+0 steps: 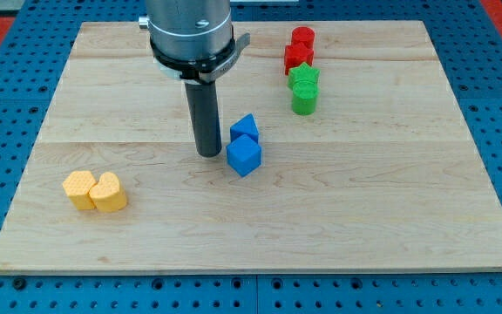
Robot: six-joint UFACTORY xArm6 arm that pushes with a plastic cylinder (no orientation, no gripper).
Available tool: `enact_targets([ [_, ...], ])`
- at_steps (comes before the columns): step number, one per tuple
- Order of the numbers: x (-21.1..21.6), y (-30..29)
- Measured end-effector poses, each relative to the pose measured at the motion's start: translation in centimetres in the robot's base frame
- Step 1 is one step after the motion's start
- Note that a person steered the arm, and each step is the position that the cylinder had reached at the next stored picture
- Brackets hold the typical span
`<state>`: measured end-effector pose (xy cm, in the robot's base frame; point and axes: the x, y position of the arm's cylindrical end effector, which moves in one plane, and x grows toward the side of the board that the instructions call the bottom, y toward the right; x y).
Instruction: Place the blue triangle to the bottom of the green circle
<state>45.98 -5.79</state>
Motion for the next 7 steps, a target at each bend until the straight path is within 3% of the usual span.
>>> enact_targets([
  [2,1.5,4.5],
  [4,0.8,0.2],
  [6,-1.2,2.5],
  [7,-2.1,0.1],
])
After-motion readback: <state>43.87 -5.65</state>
